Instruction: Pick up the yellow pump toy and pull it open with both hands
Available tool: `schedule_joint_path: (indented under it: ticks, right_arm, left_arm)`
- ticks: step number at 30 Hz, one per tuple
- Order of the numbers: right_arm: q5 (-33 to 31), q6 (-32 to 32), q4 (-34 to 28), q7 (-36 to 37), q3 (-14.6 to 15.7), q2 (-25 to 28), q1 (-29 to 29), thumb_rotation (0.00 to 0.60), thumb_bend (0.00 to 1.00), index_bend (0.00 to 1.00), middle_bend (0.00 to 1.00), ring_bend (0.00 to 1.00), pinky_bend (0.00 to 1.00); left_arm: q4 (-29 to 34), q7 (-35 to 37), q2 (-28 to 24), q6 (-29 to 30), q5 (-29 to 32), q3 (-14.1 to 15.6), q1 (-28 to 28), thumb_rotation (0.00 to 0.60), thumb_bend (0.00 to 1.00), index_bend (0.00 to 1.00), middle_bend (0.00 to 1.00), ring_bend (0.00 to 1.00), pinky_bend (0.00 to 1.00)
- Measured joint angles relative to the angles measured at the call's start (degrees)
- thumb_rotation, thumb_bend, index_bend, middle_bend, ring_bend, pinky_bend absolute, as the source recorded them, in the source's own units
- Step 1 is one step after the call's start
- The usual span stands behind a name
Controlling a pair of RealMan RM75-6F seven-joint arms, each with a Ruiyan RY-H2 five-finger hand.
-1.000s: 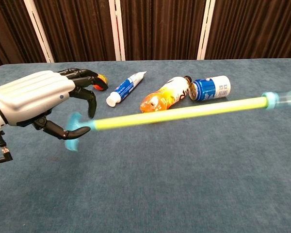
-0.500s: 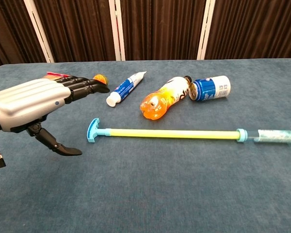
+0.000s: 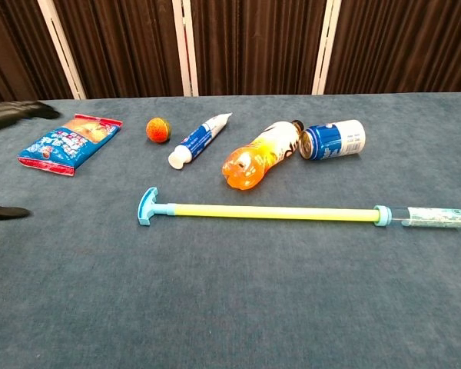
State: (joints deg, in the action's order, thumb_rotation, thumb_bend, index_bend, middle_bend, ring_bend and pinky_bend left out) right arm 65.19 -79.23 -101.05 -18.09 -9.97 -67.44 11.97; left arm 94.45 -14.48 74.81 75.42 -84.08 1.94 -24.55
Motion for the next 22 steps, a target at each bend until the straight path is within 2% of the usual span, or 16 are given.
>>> schedule_joint_path:
  ticks: [5, 10, 16, 22]
  right_arm:
    - [8.9, -4.0, 2.7, 2.5, 2.6, 0.5, -1.9, 0.600, 0.09, 0.04, 0.00, 0.00, 0.00]
    - [13.9, -8.6, 5.5, 5.1, 4.6, 0.8, -4.6, 0.600, 0.09, 0.04, 0.00, 0.00, 0.00]
    - [15.5, -11.1, 6.9, 7.2, 5.4, 1.5, -7.1, 0.600, 0.12, 0.04, 0.00, 0.00, 0.00]
    - [16.5, -12.4, 6.9, 7.3, 5.7, 1.6, -8.2, 0.600, 0.13, 0.04, 0.00, 0.00, 0.00]
  left_arm:
    - [1.8, 0.9, -4.6, 3.0, 1.7, 0.7, 4.2, 0.600, 0.00, 0.04, 0.00, 0.00, 0.04]
    - [0.3, 2.7, -5.8, 8.0, -0.4, 1.3, 7.2, 0.600, 0.00, 0.03, 0.00, 0.00, 0.04]
    - [-5.3, 4.9, -5.8, 14.6, -4.1, 1.3, 11.1, 0.600, 0.00, 0.02, 0.00, 0.00, 0.04]
    - [-5.1, 6.8, -7.0, 16.3, -1.8, -0.3, 13.9, 0.600, 0.00, 0.01, 0.00, 0.00, 0.04]
